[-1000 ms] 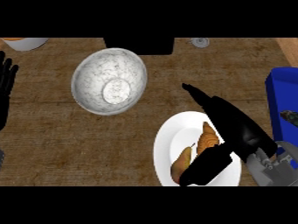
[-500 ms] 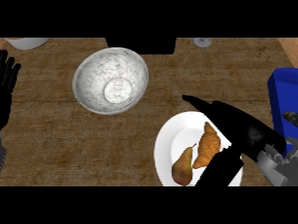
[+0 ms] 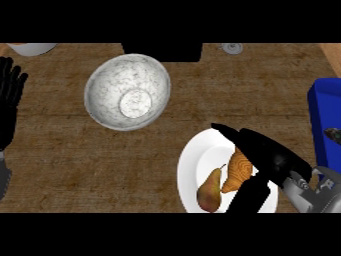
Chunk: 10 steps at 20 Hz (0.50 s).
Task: Pick the pear from the plate and place it in the bowl
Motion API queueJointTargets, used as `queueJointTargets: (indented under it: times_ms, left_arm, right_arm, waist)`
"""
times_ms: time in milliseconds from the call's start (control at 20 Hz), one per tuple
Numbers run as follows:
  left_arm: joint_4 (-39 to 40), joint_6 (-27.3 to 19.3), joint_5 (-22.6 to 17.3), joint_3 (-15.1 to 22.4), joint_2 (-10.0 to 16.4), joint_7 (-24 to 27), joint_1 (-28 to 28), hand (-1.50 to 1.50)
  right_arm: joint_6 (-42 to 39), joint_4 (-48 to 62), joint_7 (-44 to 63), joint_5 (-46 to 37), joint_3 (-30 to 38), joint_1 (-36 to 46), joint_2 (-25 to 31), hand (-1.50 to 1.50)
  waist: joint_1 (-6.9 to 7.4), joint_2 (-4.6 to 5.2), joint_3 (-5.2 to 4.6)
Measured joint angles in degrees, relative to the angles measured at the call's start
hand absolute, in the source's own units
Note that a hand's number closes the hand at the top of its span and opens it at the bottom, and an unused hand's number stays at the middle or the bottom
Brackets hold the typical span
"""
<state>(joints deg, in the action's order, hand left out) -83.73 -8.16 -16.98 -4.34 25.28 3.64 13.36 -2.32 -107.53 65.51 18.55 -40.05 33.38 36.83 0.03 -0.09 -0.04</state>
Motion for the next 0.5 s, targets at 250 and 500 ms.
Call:
queueJointTargets:
  times_ms: [250,500]
  left_arm:
    - [0.03,0.58,0.63,-0.48,-0.39,0.43,-0.03,0.00]
    - [-0.08,1.08,1.29,-1.08,-1.29,0.35,-0.37,0.00]
  right_arm:
    - [0.10,2.67,-1.92,-3.91,-1.94,-3.49,-1.38,-1.50]
    - [-0.22,3.94,-3.13,-8.02,-2.32,-7.39,-3.17,-1.50]
  waist:
    - [-0.01,0.02,0.01]
    - [-0.02,0.04,0.03]
